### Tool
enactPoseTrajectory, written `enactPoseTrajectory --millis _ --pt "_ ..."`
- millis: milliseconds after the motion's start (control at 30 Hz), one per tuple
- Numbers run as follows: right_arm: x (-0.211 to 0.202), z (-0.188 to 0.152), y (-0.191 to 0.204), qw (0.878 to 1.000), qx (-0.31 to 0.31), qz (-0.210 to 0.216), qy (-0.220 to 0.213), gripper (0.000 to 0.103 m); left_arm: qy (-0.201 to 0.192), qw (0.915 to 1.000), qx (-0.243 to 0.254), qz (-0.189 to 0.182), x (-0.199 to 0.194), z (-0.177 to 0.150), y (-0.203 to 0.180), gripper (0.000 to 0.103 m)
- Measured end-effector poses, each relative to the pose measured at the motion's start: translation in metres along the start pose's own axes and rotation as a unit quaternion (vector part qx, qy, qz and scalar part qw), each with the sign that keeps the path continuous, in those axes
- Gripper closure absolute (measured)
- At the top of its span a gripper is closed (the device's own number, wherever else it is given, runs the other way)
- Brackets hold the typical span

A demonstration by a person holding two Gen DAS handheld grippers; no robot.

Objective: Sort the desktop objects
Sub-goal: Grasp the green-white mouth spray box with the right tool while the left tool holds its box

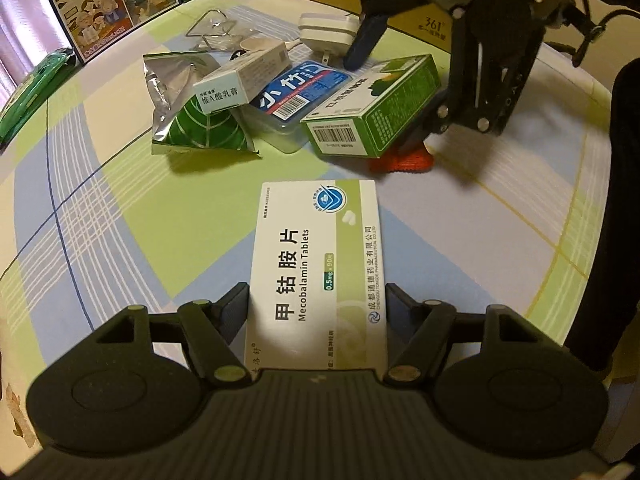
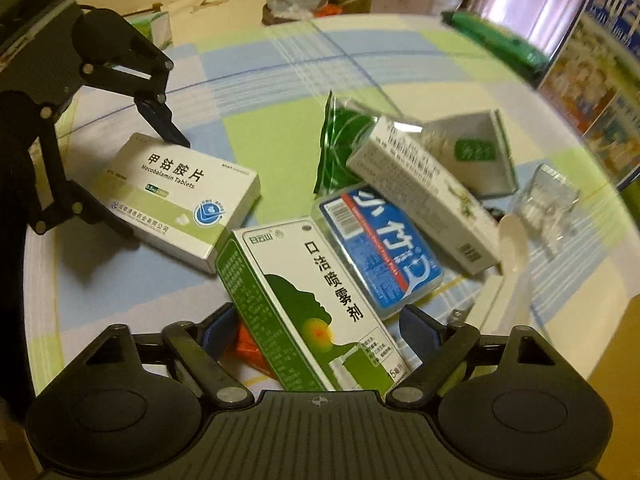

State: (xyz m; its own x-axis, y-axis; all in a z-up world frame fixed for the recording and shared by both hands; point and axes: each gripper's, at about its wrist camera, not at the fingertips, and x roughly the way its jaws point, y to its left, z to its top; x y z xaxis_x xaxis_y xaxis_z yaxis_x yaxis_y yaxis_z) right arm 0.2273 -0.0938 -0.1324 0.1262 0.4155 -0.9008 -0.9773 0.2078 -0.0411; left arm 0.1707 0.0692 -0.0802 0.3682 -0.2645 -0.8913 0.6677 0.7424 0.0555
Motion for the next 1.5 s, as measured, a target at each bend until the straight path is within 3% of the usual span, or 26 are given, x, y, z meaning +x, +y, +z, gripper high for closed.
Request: enactPoseTrajectory --millis 133,200,367,467,567,600,700,833,1000,1133,1367,1433,1500 --pt "0.003 0.003 -0.011 0.999 0.029 0.024 0.012 0.019 -0.003 1.0000 -0.005 -0.002 0.002 0.003 0.000 0.035" --pt "0.001 0.004 -0.013 0.999 0.036 0.027 0.019 0.025 -0.004 0.9999 -0.010 -0.006 0.004 0.002 0.001 0.035" --pt "-0.014 0.004 -0.004 0.997 0.072 0.007 0.030 0.041 -0.006 0.9997 -0.020 -0.011 0.003 0.001 -0.003 0.036" --pt "-0.026 -0.005 0.007 0.994 0.108 -0.004 0.029 0.043 -0.005 0.9993 -0.034 -0.015 0.002 0.002 -0.005 0.036" --pt "-0.037 -0.018 0.015 0.984 0.177 -0.021 0.023 0.047 -0.005 0.9987 -0.048 -0.016 0.000 0.003 -0.007 0.036" --pt "-0.043 -0.023 0.018 0.978 0.204 -0.031 0.018 0.056 -0.005 0.9985 -0.053 -0.016 -0.001 0.004 -0.008 0.036" --pt "-0.058 -0.035 0.025 0.960 0.269 -0.075 0.016 0.066 -0.006 0.9979 -0.061 -0.018 -0.005 0.008 -0.013 0.036" --pt "-0.064 -0.044 0.033 0.949 0.304 -0.087 0.000 0.065 -0.009 0.9979 -0.060 -0.023 -0.006 0.013 -0.023 0.036" --pt "-0.072 -0.049 0.038 0.947 0.318 -0.033 -0.026 0.031 -0.022 0.9966 -0.072 -0.034 -0.008 0.016 -0.028 0.035" --pt "-0.072 -0.055 0.034 0.944 0.325 -0.039 -0.038 0.030 -0.025 0.9952 -0.089 -0.031 -0.008 0.015 -0.026 0.035" --pt "-0.052 -0.073 0.020 0.923 0.380 -0.033 -0.047 0.031 -0.022 0.9936 -0.108 -0.023 0.000 0.016 -0.027 0.028" --pt "-0.047 -0.075 0.017 0.917 0.395 -0.029 -0.046 0.044 -0.021 0.9939 -0.107 -0.016 0.003 0.018 -0.027 0.028" --pt "-0.048 -0.076 0.017 0.912 0.406 -0.033 -0.049 0.045 -0.022 0.9938 -0.108 -0.012 0.004 0.019 -0.027 0.030"
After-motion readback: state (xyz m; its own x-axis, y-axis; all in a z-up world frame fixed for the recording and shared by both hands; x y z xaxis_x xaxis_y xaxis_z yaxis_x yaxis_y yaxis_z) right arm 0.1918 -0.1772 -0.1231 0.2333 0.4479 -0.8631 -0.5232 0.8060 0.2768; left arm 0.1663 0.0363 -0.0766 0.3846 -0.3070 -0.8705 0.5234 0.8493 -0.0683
